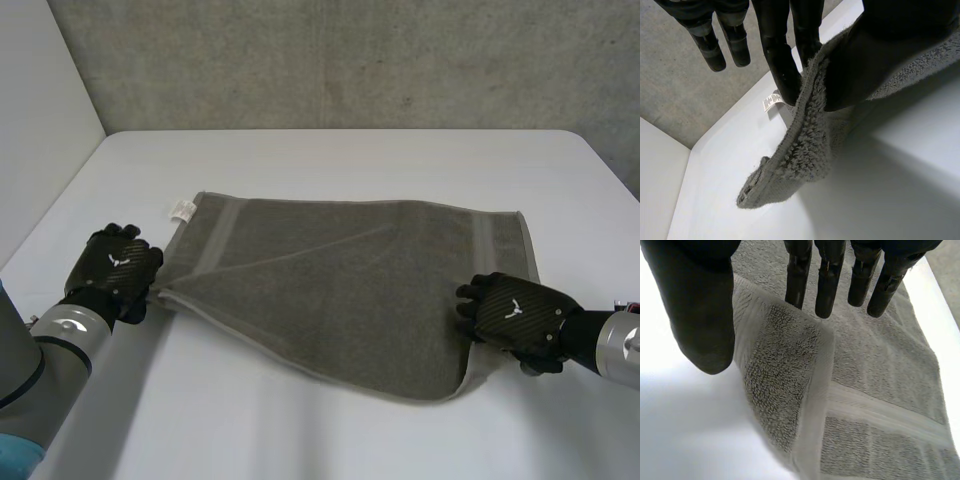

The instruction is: Fold the towel.

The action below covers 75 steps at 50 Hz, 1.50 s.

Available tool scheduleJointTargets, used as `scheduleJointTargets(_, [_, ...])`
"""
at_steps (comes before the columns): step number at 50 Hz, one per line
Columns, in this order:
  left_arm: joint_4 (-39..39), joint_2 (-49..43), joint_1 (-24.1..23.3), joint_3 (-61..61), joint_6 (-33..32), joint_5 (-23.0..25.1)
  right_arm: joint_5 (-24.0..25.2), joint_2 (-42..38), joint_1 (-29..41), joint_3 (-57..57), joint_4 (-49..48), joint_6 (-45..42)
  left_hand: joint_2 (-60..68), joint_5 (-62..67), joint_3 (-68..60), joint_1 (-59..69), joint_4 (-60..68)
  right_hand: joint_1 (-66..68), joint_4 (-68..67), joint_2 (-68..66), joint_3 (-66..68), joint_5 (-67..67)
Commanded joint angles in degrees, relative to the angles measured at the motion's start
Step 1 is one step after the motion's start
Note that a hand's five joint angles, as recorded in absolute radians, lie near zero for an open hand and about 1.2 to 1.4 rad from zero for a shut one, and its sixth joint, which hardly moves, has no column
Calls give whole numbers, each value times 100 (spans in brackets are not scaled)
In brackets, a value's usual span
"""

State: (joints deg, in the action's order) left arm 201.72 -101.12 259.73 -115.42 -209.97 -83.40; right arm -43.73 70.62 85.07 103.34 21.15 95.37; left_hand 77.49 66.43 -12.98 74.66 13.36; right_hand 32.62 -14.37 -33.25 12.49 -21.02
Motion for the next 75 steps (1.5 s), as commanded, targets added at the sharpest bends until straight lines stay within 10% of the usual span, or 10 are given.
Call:
scheduleJointTargets(1, [-1, -4, -1, -7, 0, 0, -4, -57, 36, 46, 12, 34, 251, 357, 298, 534, -336, -252, 437, 315, -249, 92])
scheduleJointTargets(40, [-1, 4, -18, -16, 0, 0, -154, -452, 431, -174, 4, -10, 251, 357, 298, 534, -336, 371, 437, -307, -249, -531])
scheduleJointTargets(54, [-1, 92, 8, -16, 9, -9, -453, -391, 431, -147, 241, -264, 251, 357, 298, 534, -336, 4738, 437, -4675, -249, -4898])
scheduleJointTargets(75, [-256, 620, 25, -16, 536, 325, 954, 550, -826, 204, 839, 157, 251, 357, 298, 534, -336, 4738, 437, -4675, -249, -4898])
